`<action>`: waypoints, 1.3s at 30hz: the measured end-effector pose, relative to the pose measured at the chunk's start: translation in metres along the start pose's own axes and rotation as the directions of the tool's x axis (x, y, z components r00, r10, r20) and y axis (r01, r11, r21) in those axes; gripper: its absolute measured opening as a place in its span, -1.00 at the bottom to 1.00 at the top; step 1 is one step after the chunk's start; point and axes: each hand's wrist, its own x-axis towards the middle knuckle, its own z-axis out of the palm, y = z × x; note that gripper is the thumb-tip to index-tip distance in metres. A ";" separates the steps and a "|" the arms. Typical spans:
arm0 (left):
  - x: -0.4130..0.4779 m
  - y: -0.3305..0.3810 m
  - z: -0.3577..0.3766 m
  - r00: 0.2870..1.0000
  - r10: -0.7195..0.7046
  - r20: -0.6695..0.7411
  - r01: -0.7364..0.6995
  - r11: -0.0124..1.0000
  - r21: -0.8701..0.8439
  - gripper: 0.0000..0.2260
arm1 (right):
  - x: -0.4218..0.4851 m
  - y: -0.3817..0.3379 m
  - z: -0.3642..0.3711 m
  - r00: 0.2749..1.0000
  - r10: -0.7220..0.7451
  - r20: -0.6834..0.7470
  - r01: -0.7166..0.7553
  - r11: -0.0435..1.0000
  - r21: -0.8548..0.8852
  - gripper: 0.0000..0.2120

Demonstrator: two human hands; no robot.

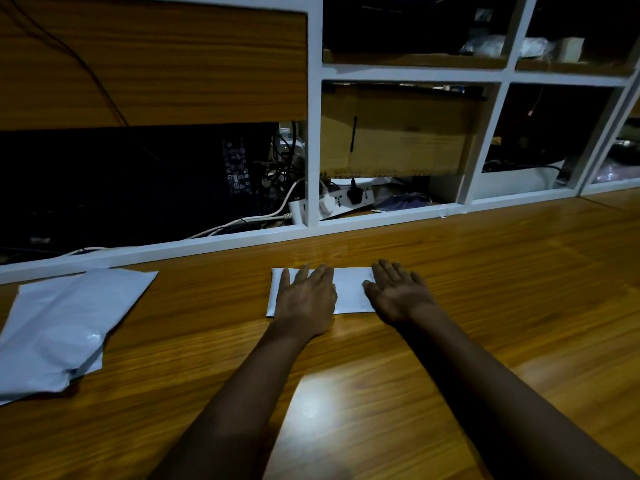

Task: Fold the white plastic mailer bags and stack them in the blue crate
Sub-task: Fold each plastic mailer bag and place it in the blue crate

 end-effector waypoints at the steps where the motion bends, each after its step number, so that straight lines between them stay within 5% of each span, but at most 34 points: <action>1: 0.000 0.000 -0.002 1.000 -0.011 0.004 0.011 1.000 -0.006 -0.55 | 0.000 0.006 -0.001 1.000 0.009 0.011 -0.009 1.000 -0.004 -0.40; 7: 0.001 0.040 -0.014 0.996 0.068 -0.063 -0.058 0.988 0.142 -0.54 | -0.004 0.010 0.000 1.000 0.022 -0.010 -0.022 0.999 -0.025 -0.42; 13: 0.023 0.079 -0.004 0.997 0.080 -0.006 -0.079 0.996 0.042 -0.56 | -0.017 0.010 -0.002 0.993 -0.085 -0.085 0.078 0.994 -0.079 -0.37; 22: 0.028 0.053 0.018 0.995 0.093 0.030 -0.094 0.995 0.029 -0.50 | -0.012 0.010 -0.007 0.997 -0.052 0.050 0.058 0.991 -0.121 -0.43; 27: 0.027 0.037 0.021 0.993 0.117 -0.008 -0.117 0.993 -0.005 -0.19 | -0.012 0.011 -0.006 0.998 -0.040 0.052 0.045 0.994 -0.098 -0.44; 31: 0.026 0.026 0.017 0.999 0.030 0.040 -0.029 0.999 -0.028 -0.48 | -0.012 0.011 -0.006 0.998 -0.036 0.053 0.041 0.994 -0.101 -0.43; 39: 0.026 0.008 0.013 0.996 -0.009 0.087 0.008 1.000 0.013 -0.49 | -0.011 0.010 -0.006 0.998 -0.022 0.052 0.026 0.997 -0.076 -0.44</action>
